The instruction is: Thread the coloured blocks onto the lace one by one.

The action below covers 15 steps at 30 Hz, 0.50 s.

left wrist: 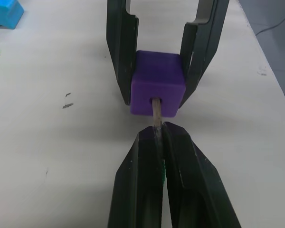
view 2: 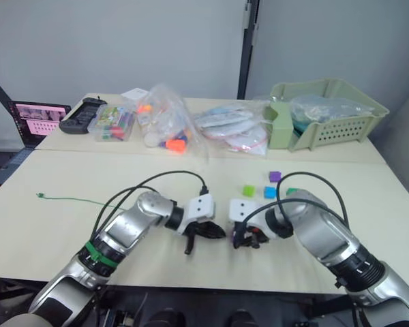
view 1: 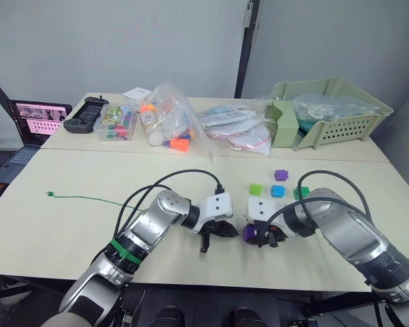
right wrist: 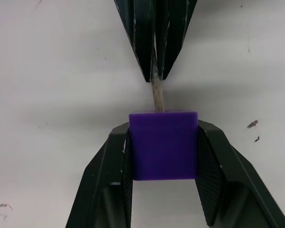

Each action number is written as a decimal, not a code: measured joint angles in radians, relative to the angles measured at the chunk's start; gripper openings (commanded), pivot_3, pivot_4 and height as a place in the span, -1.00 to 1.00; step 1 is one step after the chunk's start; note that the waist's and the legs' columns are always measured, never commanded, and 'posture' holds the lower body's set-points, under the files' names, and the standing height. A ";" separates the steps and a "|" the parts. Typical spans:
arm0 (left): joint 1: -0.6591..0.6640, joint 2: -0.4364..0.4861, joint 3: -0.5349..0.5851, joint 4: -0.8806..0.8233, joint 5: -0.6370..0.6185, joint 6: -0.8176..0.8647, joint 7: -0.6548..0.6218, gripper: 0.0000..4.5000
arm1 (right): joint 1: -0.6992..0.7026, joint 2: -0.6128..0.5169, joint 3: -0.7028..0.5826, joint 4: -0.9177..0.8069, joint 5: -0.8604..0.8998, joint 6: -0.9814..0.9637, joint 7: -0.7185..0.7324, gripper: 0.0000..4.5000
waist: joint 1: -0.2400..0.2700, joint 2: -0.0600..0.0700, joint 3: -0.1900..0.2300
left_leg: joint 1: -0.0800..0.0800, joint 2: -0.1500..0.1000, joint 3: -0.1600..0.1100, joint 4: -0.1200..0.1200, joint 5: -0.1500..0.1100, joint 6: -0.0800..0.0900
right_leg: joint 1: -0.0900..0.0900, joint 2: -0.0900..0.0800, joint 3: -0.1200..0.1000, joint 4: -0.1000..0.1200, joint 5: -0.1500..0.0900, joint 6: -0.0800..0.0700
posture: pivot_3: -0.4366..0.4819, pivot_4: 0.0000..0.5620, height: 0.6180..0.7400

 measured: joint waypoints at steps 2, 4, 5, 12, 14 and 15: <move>0.000 -0.015 0.000 0.003 0.000 0.000 0.001 -1.00 | 0.001 0.000 0.000 -0.005 0.000 0.005 -0.005 -0.48 | -0.001 0.000 0.000 | 0.000 0.000 0.000 0.000 0.000 0.000 | 0.000 0.000 0.000 0.000 0.000 0.000 | -0.05 -0.47 0.95; 0.000 -0.025 -0.001 0.005 0.000 0.001 0.002 -1.00 | 0.007 0.000 0.000 -0.014 0.001 0.005 -0.014 -0.48 | -0.001 0.000 0.000 | 0.000 0.000 0.000 0.000 0.000 0.000 | 0.000 0.000 0.000 0.000 0.000 0.000 | -0.05 -0.47 0.95; 0.000 -0.028 -0.001 0.008 0.000 0.001 0.001 -1.00 | 0.011 0.000 0.000 -0.016 0.001 0.005 -0.017 -0.48 | -0.001 0.000 0.000 | 0.000 0.000 0.000 0.000 0.000 0.000 | 0.000 0.000 0.000 0.000 0.000 0.000 | -0.05 -0.47 0.95; 0.004 -0.036 -0.005 0.021 0.000 0.001 0.002 -1.00 | 0.032 -0.005 -0.001 -0.023 0.001 0.002 -0.037 -0.48 | 0.000 0.000 0.000 | 0.000 0.000 0.000 0.000 0.000 0.000 | 0.000 0.000 0.000 0.000 0.000 0.000 | -0.05 -0.47 0.95; 0.006 -0.039 -0.005 0.024 0.000 0.000 0.005 -0.84 | 0.037 -0.005 -0.001 -0.023 0.001 0.001 -0.038 -0.48 | 0.000 0.000 0.000 | 0.000 0.000 0.000 0.000 0.000 0.000 | 0.000 0.000 0.000 0.000 0.000 0.000 | -0.05 -0.47 0.95; 0.006 -0.042 -0.004 0.024 -0.001 0.001 0.008 -0.68 | 0.037 -0.005 -0.001 -0.023 0.001 0.000 -0.038 -0.48 | -0.001 0.000 0.000 | 0.000 0.000 0.000 0.000 0.000 0.000 | 0.000 0.000 0.000 0.000 0.000 0.000 | -0.05 -0.47 0.95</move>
